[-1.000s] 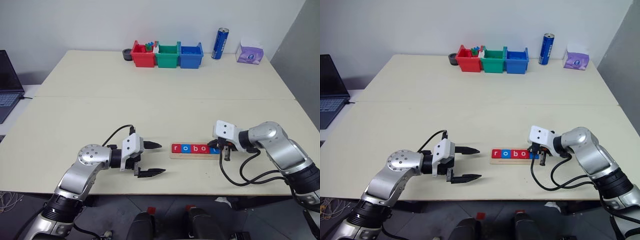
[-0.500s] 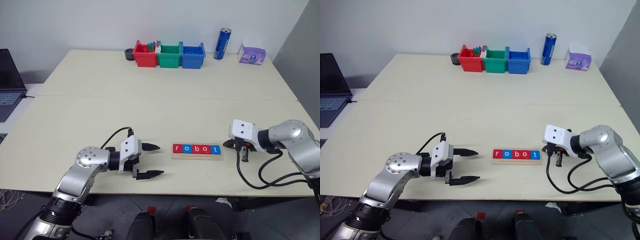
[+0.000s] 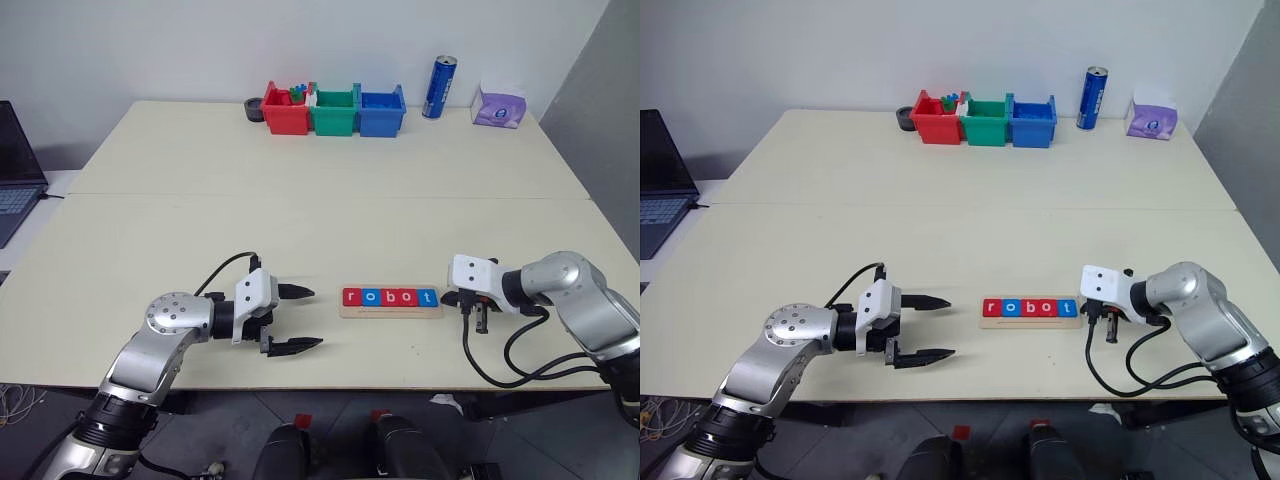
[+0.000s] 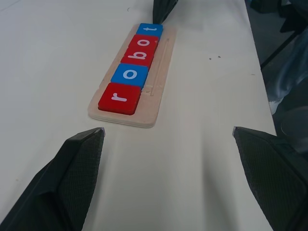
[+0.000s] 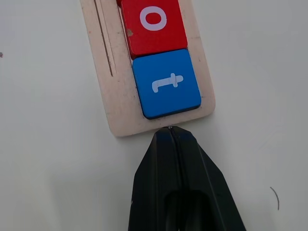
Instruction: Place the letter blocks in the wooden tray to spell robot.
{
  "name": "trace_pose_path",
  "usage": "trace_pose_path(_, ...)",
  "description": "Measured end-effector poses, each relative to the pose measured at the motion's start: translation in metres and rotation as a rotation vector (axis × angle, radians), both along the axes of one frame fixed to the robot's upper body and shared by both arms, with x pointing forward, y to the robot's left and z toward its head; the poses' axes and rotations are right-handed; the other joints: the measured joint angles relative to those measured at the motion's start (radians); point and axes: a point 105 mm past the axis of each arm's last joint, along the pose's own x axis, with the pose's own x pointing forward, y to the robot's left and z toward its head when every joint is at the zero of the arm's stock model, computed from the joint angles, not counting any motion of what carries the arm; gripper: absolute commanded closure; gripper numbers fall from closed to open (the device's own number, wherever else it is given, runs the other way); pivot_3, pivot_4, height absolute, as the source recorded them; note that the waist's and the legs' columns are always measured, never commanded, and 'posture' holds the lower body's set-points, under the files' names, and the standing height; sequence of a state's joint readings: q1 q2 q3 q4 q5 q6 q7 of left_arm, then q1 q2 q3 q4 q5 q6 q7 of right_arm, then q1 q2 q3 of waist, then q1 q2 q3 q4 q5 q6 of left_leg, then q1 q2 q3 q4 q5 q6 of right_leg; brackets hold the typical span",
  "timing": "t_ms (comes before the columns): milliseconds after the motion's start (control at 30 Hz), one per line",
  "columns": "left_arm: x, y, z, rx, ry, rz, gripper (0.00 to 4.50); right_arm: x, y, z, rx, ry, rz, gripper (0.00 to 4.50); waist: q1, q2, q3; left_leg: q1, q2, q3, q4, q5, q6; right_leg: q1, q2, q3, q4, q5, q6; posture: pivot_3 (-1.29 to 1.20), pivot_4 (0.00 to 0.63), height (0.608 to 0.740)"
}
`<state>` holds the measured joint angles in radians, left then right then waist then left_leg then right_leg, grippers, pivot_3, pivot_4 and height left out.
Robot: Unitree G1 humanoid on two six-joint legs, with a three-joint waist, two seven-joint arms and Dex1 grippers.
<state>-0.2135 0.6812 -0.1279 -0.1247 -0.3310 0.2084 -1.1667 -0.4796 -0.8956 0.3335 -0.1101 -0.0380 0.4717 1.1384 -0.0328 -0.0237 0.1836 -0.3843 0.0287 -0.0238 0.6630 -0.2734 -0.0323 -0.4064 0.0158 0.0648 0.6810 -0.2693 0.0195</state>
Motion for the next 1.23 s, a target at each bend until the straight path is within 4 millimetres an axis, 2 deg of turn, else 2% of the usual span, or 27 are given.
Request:
trace_pose_path(333, 0.002, 0.002, 0.000, -0.004, -0.005, 0.033, 0.00, -0.001, 0.002, 0.001, 0.001, 0.002, 0.014, 4.48, 0.001, 0.000, 0.000, 0.000, 0.000, 0.000, 0.000, 0.000, 0.000, 0.000, 0.000, -0.001, 0.000, 0.000, 0.000, 0.00, 0.150, 0.740)
trace_pose_path(433, 0.011, 0.007, 0.001, -0.022, -0.025, 0.105, 0.00, 0.001, -0.009, 0.006, -0.025, -0.016, -0.010, 4.48, 0.001, 0.000, 0.000, 0.000, 0.000, 0.000, 0.000, 0.000, 0.000, 0.000, 0.000, -0.001, 0.000, 0.000, 0.000, 0.00, 0.150, 0.740)
trace_pose_path(533, 0.025, 0.020, 0.001, -0.023, -0.043, 0.253, 0.00, 0.006, -0.025, 0.020, -0.019, -0.081, -0.076, 4.48, 0.002, 0.000, 0.000, 0.000, 0.000, -0.001, 0.000, 0.000, 0.000, 0.000, 0.000, -0.001, 0.000, 0.000, 0.000, 0.00, 0.150, 0.740)
trace_pose_path(667, 0.044, 0.046, -0.005, -0.009, -0.060, 0.502, 0.00, 0.020, -0.046, 0.030, 0.085, -0.213, -0.252, 4.48, 0.001, 0.000, 0.000, 0.000, 0.000, -0.001, 0.000, 0.000, 0.000, 0.000, 0.000, 0.001, 0.000, 0.001, -0.002, 0.00, 0.150, 0.740)
trace_pose_path(800, 0.052, 0.062, -0.011, -0.021, -0.079, 0.664, 0.00, 0.040, -0.048, 0.030, 0.378, -0.404, -0.535, 4.48, 0.000, -0.001, -0.001, 0.000, 0.001, -0.001, 0.000, 0.000, 0.000, 0.000, -0.001, 0.003, 0.001, 0.001, -0.002, 0.00, 0.150, 0.740)
trace_pose_path(867, 0.056, 0.065, -0.011, -0.072, -0.090, 0.742, 0.00, 0.042, -0.053, 0.023, 0.497, -0.499, -0.692, 4.48, 0.002, -0.001, -0.001, -0.001, 0.001, -0.002, -0.001, 0.000, 0.000, 0.000, -0.001, 0.002, 0.001, 0.001, -0.002, 0.00, 0.150, 0.740)
trace_pose_path(900, 0.060, 0.068, -0.010, -0.113, -0.100, 0.810, 0.00, 0.040, -0.056, 0.015, 0.562, -0.559, -0.803, 4.48, 0.004, -0.001, -0.001, -0.001, 0.001, -0.002, -0.001, 0.000, -0.001, 0.000, -0.002, 0.002, 0.001, 0.002, -0.002, 0.00, 0.150, 0.740)
trace_pose_path(967, 0.064, 0.074, -0.011, -0.131, -0.115, 0.888, 0.00, 0.034, -0.057, -0.003, 0.608, -0.598, -0.914, 4.48, 0.006, -0.001, -0.001, -0.002, 0.000, -0.002, -0.001, 0.000, -0.001, 0.000, -0.003, 0.002, 0.001, 0.002, -0.002, 0.00, 0.150, 0.740)
trace_pose_path(1033, 0.065, 0.076, -0.011, -0.126, -0.135, 0.929, 0.00, 0.031, -0.060, -0.009, 0.648, -0.655, -0.980, 4.48, 0.004, -0.001, -0.001, -0.001, -0.001, -0.001, 0.000, 0.000, -0.001, 0.000, -0.003, 0.004, 0.001, 0.002, -0.001, 0.00, 0.150, 0.740)
trace_pose_path(1133, 0.064, 0.075, -0.013, -0.146, -0.145, 0.960, 0.00, 0.029, -0.066, 0.005, 0.729, -0.769, -1.024, 4.48, 0.003, -0.001, -0.002, 0.001, -0.002, 0.000, 0.000, 0.000, 0.000, 0.000, -0.003, 0.005, 0.000, 0.003, 0.001, 0.00, 0.150, 0.740)
trace_pose_path(1233, 0.064, 0.073, -0.016, -0.183, -0.135, 0.988, 0.00, 0.024, -0.066, 0.008, 0.778, -0.813, -1.027, 4.48, 0.002, -0.001, -0.002, 0.001, -0.001, 0.000, 0.000, 0.000, 0.000, 0.000, -0.002, 0.005, 0.001, 0.004, 0.001, 0.00, 0.150, 0.740)
